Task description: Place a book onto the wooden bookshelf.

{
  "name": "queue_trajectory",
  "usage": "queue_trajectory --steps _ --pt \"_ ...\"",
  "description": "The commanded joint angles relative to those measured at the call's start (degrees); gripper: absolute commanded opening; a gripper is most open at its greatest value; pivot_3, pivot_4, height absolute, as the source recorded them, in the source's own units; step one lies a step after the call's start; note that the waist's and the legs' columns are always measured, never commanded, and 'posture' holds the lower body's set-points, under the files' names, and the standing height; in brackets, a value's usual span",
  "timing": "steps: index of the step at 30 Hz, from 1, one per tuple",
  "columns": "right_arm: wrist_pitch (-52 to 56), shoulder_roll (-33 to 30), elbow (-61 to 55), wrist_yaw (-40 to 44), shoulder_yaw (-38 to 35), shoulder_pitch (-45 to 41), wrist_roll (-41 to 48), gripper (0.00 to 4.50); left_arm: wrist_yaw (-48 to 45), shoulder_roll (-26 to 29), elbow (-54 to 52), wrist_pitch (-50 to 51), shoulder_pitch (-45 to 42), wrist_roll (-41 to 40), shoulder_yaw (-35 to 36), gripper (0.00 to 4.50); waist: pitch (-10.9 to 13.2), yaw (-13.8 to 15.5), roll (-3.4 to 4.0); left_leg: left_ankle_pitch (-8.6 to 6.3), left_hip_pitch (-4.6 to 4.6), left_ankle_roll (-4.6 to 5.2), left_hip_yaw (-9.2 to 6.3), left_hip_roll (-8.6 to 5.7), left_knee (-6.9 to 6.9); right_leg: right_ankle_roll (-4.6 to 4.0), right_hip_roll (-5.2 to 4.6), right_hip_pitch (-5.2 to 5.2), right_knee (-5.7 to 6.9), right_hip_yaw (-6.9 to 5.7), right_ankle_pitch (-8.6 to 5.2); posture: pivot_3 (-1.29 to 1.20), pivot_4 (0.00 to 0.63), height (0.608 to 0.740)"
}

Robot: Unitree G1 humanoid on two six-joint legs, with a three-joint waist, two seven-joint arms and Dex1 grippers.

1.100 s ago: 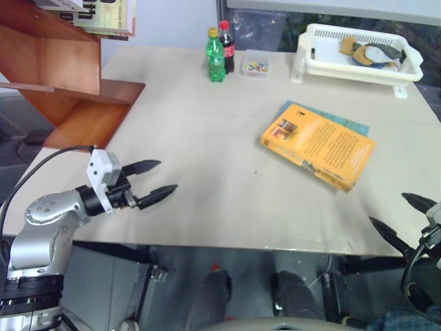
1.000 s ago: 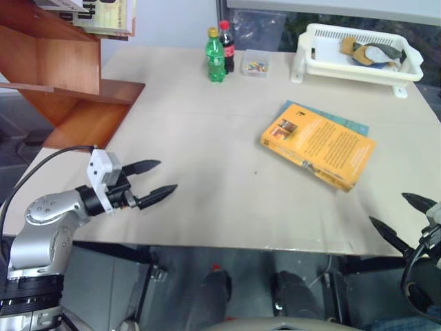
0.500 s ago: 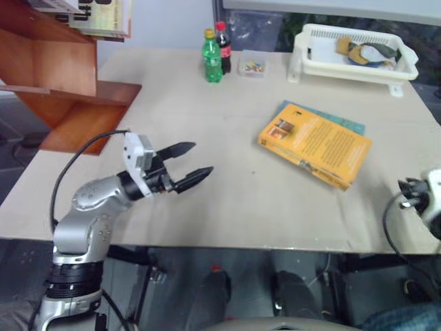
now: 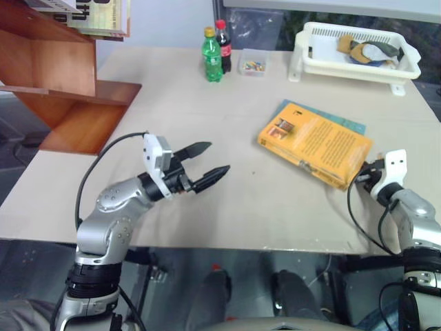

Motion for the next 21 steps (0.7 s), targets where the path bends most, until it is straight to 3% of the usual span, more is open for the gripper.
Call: queue_trajectory --steps 1,6,14,17,21 --pt "-0.43 0.78 -3.88 6.11 0.06 1.14 4.93 0.13 0.22 0.99 -2.7 -0.66 0.1 -1.13 2.35 4.5 0.0 -0.04 0.01 0.0 0.01 0.0 0.0 0.0 0.0 0.0 0.0 0.0 0.01 0.0 0.0 0.0 0.15 0.74" --pt "3.4 2.63 -10.25 9.44 1.87 3.73 8.9 0.13 0.13 1.01 -2.77 -0.77 0.27 -1.09 2.68 4.5 0.0 -0.05 0.02 0.0 0.06 0.0 0.01 0.02 0.01 0.0 0.02 0.0 0.06 0.02 0.0 0.0 0.15 0.74" --pt "11.97 6.2 -27.81 11.89 12.34 10.88 12.03 0.13 -0.84 1.61 -2.04 -0.94 0.05 -1.55 3.42 4.5 0.01 0.04 0.03 0.0 0.05 0.0 -0.03 0.02 0.02 0.0 0.02 0.0 0.07 0.01 0.0 0.0 0.15 0.74" --pt "14.5 6.78 -34.17 9.88 14.3 13.14 12.47 0.13 -1.17 1.95 -1.36 -0.91 -0.21 -1.67 3.66 4.5 0.01 0.18 0.03 0.0 0.03 0.0 -0.1 0.01 0.02 0.0 0.01 0.0 0.06 -0.04 -0.01 0.0 0.15 0.74" --pt "18.28 4.33 -44.83 5.27 11.6 18.21 12.97 0.13 -1.51 2.15 -0.59 -0.99 0.07 -1.45 3.77 4.5 0.01 0.35 0.03 0.0 -0.01 -0.01 -0.17 0.0 0.02 -0.01 0.01 -0.01 0.04 -0.08 -0.01 0.0 0.15 0.74"
